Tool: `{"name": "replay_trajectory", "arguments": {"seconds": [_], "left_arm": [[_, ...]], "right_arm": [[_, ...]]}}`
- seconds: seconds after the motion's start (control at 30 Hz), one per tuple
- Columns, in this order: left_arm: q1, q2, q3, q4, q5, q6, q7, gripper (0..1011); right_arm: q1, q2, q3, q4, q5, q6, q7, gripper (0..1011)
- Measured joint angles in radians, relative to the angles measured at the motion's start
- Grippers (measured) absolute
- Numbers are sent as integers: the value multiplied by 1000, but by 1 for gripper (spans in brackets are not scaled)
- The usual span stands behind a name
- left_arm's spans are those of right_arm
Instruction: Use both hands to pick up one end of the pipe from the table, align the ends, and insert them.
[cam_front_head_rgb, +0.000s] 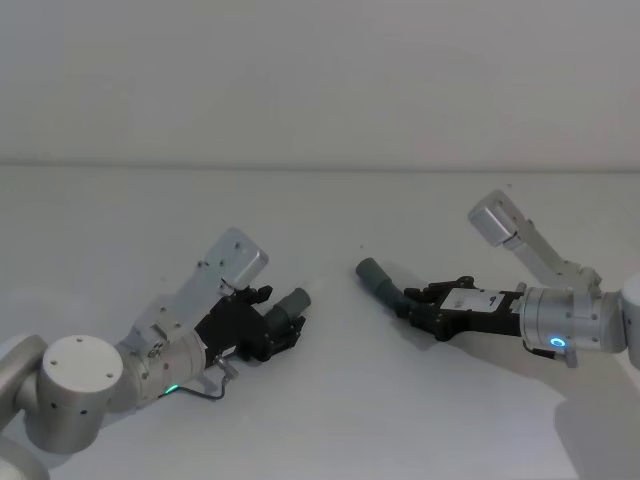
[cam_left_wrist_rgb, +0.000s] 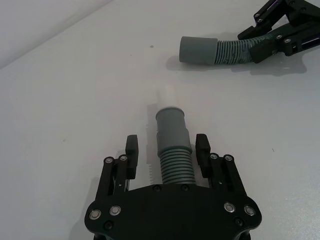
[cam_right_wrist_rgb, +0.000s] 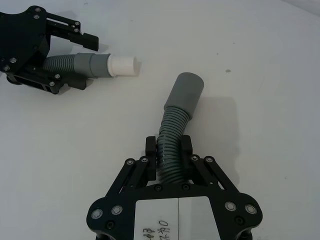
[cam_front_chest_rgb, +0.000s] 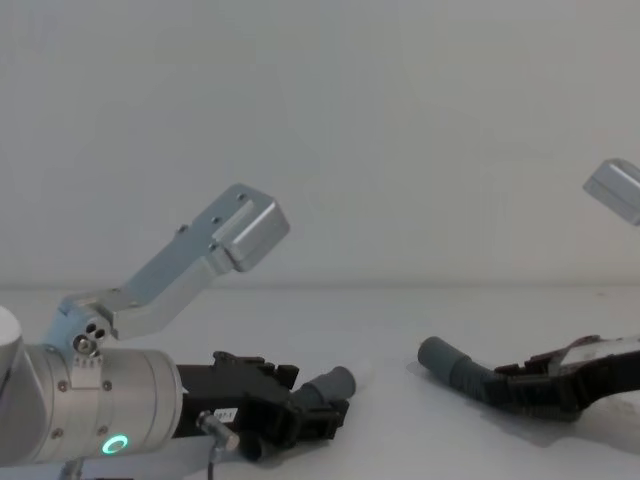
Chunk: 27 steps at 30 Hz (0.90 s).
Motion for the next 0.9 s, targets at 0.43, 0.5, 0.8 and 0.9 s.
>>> {"name": "replay_trajectory", "arguments": {"seconds": [0.43,0.5,0.8,0.9], "left_arm": [[0,0,0,0,0,0,0,599],[0,0,0,0,0,0,0,591],[0,0,0,0,0,0,0,519],[0,0,0,0,0,0,0,498]], "right_arm": [[0,0,0,0,0,0,0,269],[0,0,0,0,0,0,0,269],[0,0,0,0,0,0,0,269],[0,0,0,0,0,0,0,269]]}}
